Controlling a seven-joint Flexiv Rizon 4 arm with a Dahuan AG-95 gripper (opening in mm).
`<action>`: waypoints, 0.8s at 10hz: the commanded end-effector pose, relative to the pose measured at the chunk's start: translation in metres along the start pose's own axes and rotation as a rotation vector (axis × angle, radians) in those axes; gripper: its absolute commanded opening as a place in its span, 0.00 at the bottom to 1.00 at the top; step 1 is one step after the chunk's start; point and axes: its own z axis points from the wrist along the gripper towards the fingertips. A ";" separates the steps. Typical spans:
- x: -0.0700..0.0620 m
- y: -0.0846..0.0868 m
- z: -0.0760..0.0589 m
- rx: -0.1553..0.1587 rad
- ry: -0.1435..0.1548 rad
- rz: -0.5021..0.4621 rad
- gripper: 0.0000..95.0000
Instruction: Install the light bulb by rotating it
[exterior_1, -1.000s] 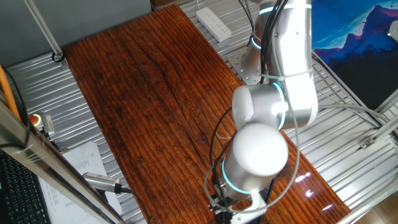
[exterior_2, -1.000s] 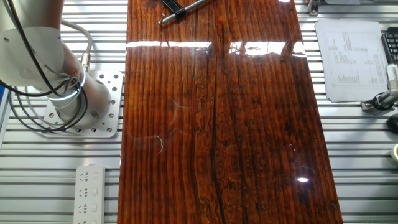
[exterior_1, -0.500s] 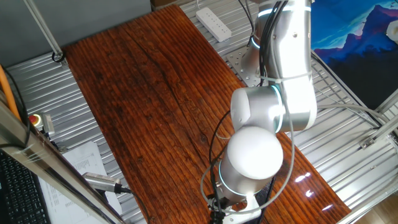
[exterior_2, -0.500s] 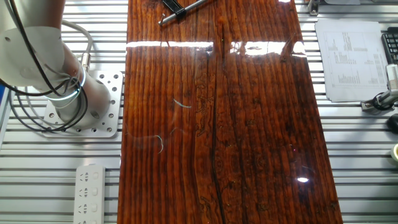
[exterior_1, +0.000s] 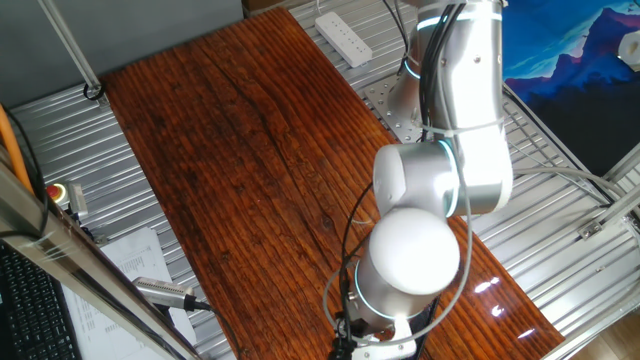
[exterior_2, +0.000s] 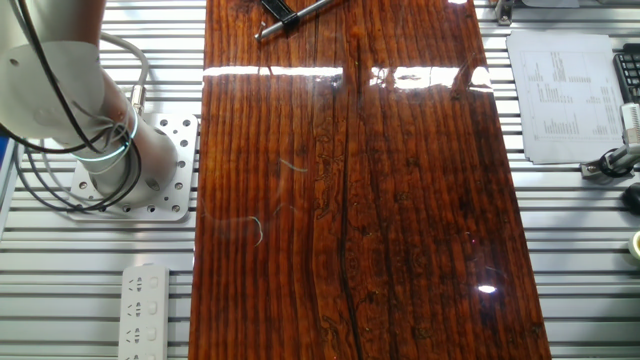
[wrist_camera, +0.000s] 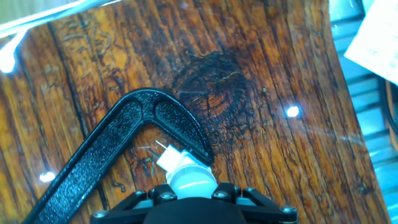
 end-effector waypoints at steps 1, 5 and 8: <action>-0.001 -0.001 -0.002 0.007 0.018 0.074 0.00; 0.000 0.000 -0.001 0.006 0.020 0.203 0.00; 0.001 0.000 -0.001 0.013 0.016 0.311 0.00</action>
